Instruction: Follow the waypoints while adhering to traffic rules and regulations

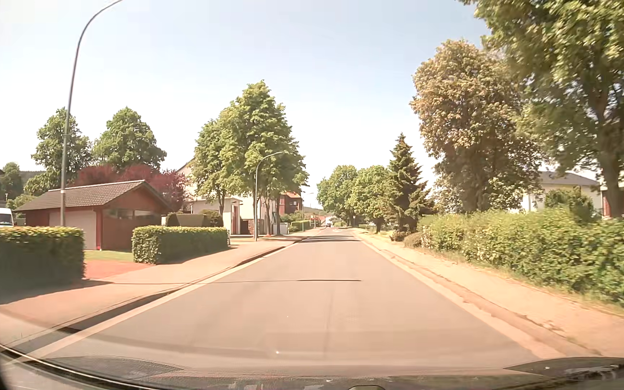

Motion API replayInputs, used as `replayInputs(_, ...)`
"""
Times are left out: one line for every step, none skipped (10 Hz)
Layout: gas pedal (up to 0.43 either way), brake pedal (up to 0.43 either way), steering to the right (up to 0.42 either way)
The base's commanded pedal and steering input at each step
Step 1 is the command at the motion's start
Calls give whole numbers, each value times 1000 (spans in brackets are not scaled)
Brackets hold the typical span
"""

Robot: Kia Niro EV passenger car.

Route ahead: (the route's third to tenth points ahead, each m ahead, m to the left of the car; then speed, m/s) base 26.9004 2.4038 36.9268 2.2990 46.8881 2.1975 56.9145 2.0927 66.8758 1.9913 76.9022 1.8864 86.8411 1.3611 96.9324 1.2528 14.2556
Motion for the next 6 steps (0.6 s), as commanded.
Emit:
replayInputs(197, 0, 4)
replayInputs(197, 0, 4)
replayInputs(197, 0, 4)
replayInputs(197, 0, 4)
replayInputs(197, 0, 4)
replayInputs(197, 0, 4)
